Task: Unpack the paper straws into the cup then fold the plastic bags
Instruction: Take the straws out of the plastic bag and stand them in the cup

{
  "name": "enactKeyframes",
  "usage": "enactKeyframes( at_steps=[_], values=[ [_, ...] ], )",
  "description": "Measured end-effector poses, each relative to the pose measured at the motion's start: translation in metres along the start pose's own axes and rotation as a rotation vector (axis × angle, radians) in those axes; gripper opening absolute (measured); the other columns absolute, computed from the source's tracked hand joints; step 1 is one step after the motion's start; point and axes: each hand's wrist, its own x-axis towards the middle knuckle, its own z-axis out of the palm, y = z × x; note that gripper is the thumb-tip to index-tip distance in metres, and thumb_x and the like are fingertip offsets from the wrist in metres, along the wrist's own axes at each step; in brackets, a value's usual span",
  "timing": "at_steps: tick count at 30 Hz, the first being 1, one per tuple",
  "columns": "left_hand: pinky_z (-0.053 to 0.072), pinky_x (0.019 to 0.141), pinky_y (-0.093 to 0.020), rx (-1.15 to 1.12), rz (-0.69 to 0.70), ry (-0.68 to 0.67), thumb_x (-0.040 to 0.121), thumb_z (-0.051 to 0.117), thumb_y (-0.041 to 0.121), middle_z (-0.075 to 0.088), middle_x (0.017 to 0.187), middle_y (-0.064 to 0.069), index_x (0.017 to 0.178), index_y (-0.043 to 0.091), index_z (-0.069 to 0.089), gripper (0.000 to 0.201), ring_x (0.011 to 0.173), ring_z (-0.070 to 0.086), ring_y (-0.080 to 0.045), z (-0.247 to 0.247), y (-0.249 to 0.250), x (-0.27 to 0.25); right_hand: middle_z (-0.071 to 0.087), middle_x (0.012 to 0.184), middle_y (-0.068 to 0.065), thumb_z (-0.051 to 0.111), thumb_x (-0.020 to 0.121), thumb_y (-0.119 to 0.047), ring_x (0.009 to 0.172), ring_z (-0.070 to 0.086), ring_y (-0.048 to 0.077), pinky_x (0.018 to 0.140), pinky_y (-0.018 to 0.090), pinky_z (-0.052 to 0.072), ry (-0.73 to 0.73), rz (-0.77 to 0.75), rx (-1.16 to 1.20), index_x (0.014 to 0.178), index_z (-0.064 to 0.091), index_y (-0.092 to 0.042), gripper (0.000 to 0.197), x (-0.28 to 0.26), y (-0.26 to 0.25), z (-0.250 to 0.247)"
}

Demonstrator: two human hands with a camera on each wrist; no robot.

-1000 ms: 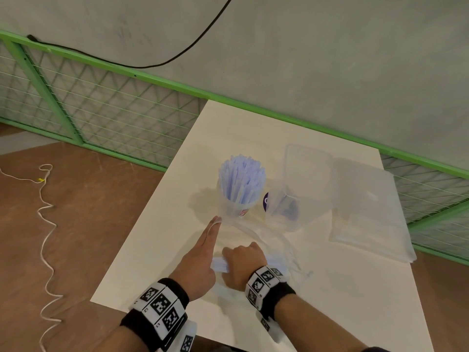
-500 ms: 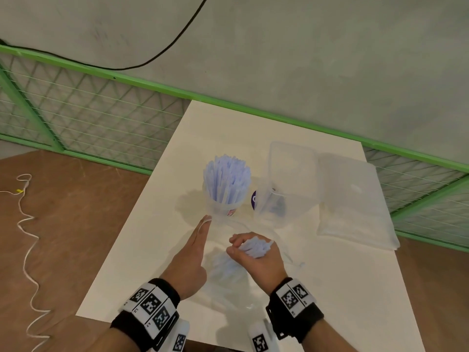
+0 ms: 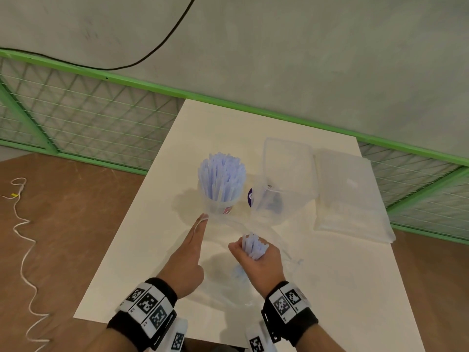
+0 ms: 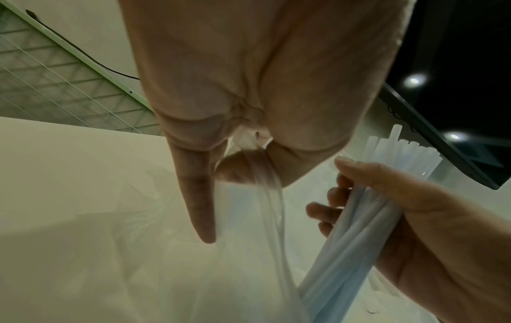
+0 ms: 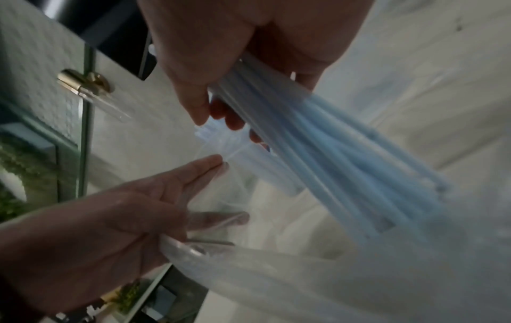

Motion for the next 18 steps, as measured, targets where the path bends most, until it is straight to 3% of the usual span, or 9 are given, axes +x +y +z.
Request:
enactKeyframes(
  at_steps=[1, 5, 9, 12, 14, 16, 18],
  values=[
    [0.033, 0.114, -0.029, 0.003, 0.004, 0.001, 0.069, 0.041, -0.016, -0.01, 0.157, 0.027, 0.153, 0.036, -0.006, 0.109, 0.145, 0.021, -0.008, 0.0, 0.0, 0.0, 0.058, 0.064, 0.004, 0.076, 0.074, -0.031, 0.062, 0.057, 0.015, 0.065, 0.036, 0.049, -0.006, 0.001, -0.051, 0.065, 0.057, -0.011, 0.029, 0.001, 0.004, -0.001],
    [0.032, 0.115, -0.029, 0.017, 0.021, 0.004, 0.068, 0.04, -0.017, -0.01, 0.158, 0.026, 0.153, 0.034, -0.005, 0.11, 0.147, 0.013, -0.003, 0.002, -0.001, 0.0, 0.053, 0.069, -0.009, 0.073, 0.066, -0.039, 0.062, 0.052, 0.008, 0.06, 0.02, 0.041, -0.036, -0.011, -0.282, 0.07, 0.051, -0.024, 0.027, 0.004, 0.015, -0.009],
    [0.033, 0.114, -0.028, 0.005, 0.01, 0.01, 0.068, 0.04, -0.016, -0.009, 0.157, 0.027, 0.153, 0.034, -0.005, 0.109, 0.145, 0.02, -0.005, 0.002, 0.0, 0.0, 0.062, 0.067, 0.004, 0.072, 0.068, -0.037, 0.062, 0.061, 0.016, 0.062, 0.035, 0.052, -0.062, -0.018, -0.261, 0.067, 0.061, -0.012, 0.028, 0.0, 0.004, -0.018],
    [0.034, 0.114, -0.028, -0.004, 0.013, 0.023, 0.069, 0.04, -0.016, -0.009, 0.156, 0.029, 0.153, 0.036, -0.005, 0.109, 0.145, 0.02, -0.005, 0.003, -0.002, -0.002, 0.06, 0.061, 0.0, 0.073, 0.076, -0.03, 0.055, 0.056, 0.012, 0.058, 0.03, 0.047, -0.036, -0.097, -0.243, 0.062, 0.059, -0.014, 0.026, -0.003, -0.002, -0.026],
    [0.035, 0.112, -0.025, 0.001, 0.016, 0.032, 0.069, 0.04, -0.016, -0.01, 0.157, 0.029, 0.153, 0.036, -0.005, 0.109, 0.145, 0.019, -0.004, 0.003, -0.004, -0.003, 0.053, 0.055, 0.001, 0.071, 0.083, -0.024, 0.051, 0.049, 0.008, 0.055, 0.033, 0.044, -0.042, -0.081, -0.264, 0.056, 0.052, -0.015, 0.034, -0.004, 0.003, -0.029],
    [0.033, 0.108, -0.018, 0.002, 0.016, 0.041, 0.069, 0.04, -0.017, -0.01, 0.156, 0.028, 0.153, 0.035, -0.004, 0.108, 0.146, 0.017, -0.004, 0.002, -0.004, -0.003, 0.054, 0.056, 0.001, 0.068, 0.089, -0.025, 0.052, 0.049, 0.01, 0.059, 0.038, 0.047, -0.06, -0.03, -0.352, 0.053, 0.048, -0.022, 0.041, -0.006, 0.013, -0.029],
    [0.023, 0.106, -0.011, 0.047, 0.038, 0.07, 0.069, 0.042, -0.017, -0.011, 0.155, 0.026, 0.152, 0.033, -0.004, 0.107, 0.148, 0.012, -0.006, 0.003, -0.003, -0.003, 0.063, 0.063, 0.003, 0.069, 0.09, -0.026, 0.058, 0.057, 0.015, 0.068, 0.043, 0.051, -0.053, 0.021, -0.306, 0.06, 0.058, -0.019, 0.033, -0.008, 0.019, -0.029]
  ],
)
